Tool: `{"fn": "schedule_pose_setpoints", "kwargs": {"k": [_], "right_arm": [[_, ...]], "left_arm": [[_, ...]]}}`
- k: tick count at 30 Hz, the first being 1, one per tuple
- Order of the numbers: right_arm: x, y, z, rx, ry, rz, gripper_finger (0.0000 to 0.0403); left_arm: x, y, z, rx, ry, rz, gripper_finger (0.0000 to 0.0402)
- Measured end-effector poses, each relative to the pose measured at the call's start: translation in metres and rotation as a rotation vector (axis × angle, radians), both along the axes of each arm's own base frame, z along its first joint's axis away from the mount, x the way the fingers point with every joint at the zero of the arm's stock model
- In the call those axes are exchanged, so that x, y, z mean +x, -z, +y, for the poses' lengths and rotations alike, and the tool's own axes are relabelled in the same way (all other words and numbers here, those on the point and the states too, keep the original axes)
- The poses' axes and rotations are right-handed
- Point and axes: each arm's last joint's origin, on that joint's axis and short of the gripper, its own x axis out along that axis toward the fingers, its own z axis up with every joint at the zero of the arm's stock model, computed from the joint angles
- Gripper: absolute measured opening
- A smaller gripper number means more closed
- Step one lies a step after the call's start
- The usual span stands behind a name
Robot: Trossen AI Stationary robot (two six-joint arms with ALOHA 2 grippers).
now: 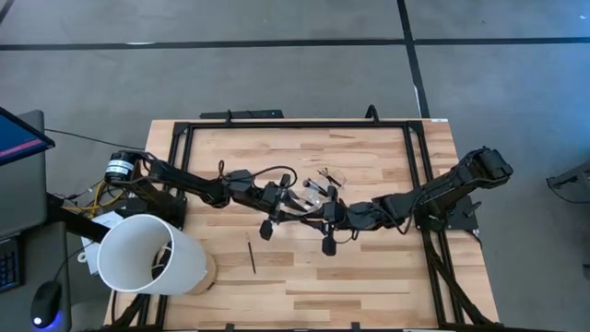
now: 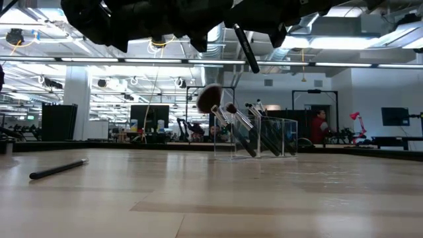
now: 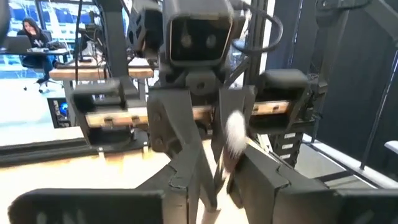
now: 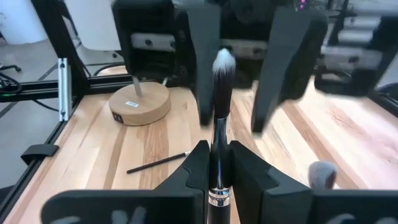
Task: Put items in baskets/containers
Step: Put the black blush brush into the transparent organizer
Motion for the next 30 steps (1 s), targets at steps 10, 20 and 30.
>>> {"fn": "schedule_pose_setpoints", "kwargs": {"k": [10, 20, 30], "right_arm": [[0.000, -0.003, -0.001, 0.008, 0.079, -0.030, 0.0036], [-0.006, -0.005, 0.012, 0.012, 0.163, -0.066, 0.0036], [-0.014, -0.004, 0.030, -0.004, 0.144, -0.062, 0.0037]], "left_arm": [[-0.002, -0.005, 0.000, -0.040, 0.003, -0.003, 0.0113], [-0.002, -0.005, 0.000, -0.081, 0.004, 0.019, 0.0111], [-0.010, -0.015, 0.001, -0.103, 0.008, 0.005, 0.0113]]}}
